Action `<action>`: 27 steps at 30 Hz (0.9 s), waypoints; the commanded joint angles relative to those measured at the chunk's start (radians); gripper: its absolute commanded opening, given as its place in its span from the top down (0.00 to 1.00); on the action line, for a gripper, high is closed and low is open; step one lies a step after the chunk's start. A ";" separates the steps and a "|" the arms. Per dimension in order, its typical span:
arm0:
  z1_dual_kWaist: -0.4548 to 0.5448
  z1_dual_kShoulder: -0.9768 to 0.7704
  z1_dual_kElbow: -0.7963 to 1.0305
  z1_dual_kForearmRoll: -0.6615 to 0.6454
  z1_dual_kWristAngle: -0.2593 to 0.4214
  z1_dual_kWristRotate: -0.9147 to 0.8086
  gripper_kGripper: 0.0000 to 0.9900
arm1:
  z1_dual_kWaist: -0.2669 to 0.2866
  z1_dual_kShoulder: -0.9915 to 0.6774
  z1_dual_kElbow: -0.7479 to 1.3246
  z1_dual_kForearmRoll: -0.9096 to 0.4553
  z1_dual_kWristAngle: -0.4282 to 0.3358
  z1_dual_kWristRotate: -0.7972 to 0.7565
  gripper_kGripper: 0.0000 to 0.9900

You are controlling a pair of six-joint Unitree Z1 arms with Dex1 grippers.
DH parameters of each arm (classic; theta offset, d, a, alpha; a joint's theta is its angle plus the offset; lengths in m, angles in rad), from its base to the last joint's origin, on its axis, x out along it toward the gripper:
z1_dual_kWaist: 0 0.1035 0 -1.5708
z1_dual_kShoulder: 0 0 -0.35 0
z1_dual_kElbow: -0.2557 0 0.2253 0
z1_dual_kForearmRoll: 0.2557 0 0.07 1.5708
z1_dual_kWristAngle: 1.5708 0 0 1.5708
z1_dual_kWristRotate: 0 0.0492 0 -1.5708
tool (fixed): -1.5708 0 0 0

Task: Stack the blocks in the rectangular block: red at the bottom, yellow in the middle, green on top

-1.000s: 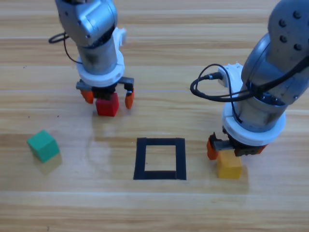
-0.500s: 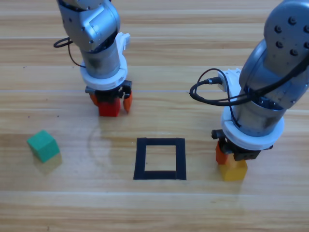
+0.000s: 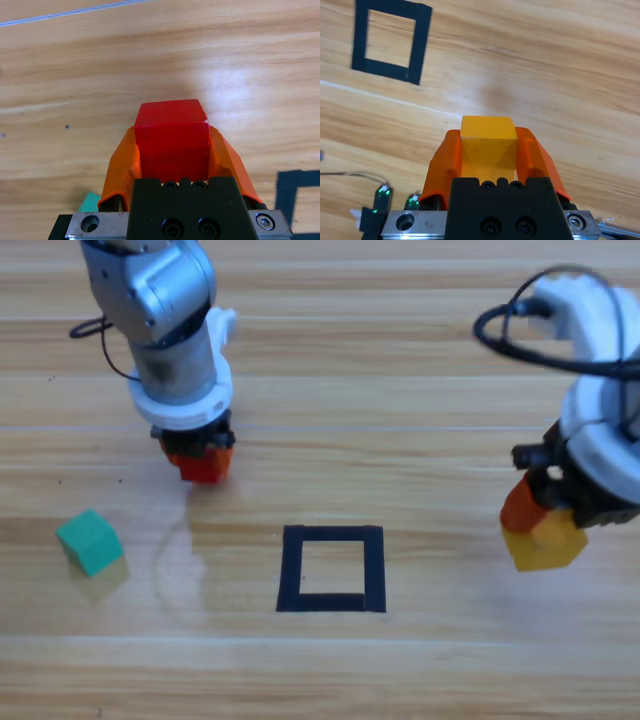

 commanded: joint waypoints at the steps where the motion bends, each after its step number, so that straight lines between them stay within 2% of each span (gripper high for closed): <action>1: -0.129 -0.127 0.036 0.007 0.053 -0.102 1.00 | 0.034 -0.038 0.021 0.046 0.008 -0.016 1.00; 3: -0.188 -0.156 0.039 0.007 0.078 -0.157 1.00 | 0.034 -0.042 0.021 0.051 0.010 -0.023 1.00; 8: -0.299 -0.145 0.039 0.004 0.079 -0.240 1.00 | 0.034 -0.041 0.023 0.061 0.011 -0.042 1.00; 12: -0.354 -0.105 0.037 -0.016 0.035 -0.237 1.00 | 0.033 -0.042 0.020 0.070 0.014 -0.052 1.00; 15: -0.374 -0.070 0.040 -0.030 -0.005 -0.226 1.00 | 0.022 -0.030 0.017 0.074 0.028 -0.057 1.00; 27: -0.388 0.022 -0.014 0.019 0.009 -0.410 1.00 | 0.014 0.030 -0.010 0.077 0.039 -0.077 1.00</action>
